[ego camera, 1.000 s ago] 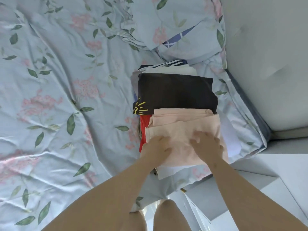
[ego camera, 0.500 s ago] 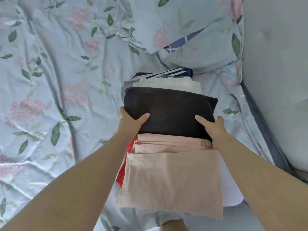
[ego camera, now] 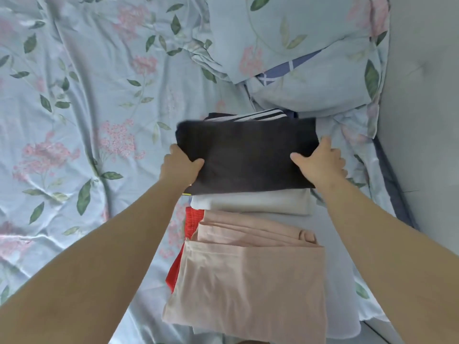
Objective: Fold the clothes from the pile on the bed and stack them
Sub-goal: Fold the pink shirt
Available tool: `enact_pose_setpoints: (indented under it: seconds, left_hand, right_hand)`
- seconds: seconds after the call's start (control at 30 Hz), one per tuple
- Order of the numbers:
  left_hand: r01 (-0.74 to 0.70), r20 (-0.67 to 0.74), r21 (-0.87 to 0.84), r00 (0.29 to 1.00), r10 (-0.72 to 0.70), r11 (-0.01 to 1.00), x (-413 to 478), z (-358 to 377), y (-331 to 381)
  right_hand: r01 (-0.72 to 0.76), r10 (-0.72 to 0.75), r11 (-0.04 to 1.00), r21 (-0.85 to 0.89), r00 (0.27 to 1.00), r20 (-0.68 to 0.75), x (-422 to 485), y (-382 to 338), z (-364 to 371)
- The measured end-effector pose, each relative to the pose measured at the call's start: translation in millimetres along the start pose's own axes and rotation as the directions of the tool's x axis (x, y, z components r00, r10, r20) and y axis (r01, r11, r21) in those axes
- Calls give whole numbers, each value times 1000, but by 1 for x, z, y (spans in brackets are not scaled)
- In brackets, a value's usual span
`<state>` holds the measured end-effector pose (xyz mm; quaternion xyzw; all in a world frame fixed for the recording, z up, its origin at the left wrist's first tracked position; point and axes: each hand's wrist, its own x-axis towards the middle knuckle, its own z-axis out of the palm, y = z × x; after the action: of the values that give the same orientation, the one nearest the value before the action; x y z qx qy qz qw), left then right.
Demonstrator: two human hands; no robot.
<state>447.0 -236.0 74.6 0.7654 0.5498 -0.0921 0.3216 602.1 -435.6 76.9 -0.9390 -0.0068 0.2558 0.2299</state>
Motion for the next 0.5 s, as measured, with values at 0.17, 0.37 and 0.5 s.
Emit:
enact_pose_setpoints:
  seconds: [0.17, 0.37, 0.5]
  left_hand:
    - [-412, 4, 390, 895, 446, 824, -19, 38, 0]
    - [-488, 121, 423, 865, 487, 763, -25, 61, -24]
    - [-425, -168, 132, 881, 443, 896, -70, 56, -64]
  right_hand:
    - [305, -318, 912, -275, 948, -2, -24, 11, 35]
    - [316, -299, 934, -168, 947, 120, -33, 39, 50]
    - [148, -148, 985, -85, 989, 7, -72, 78, 29]
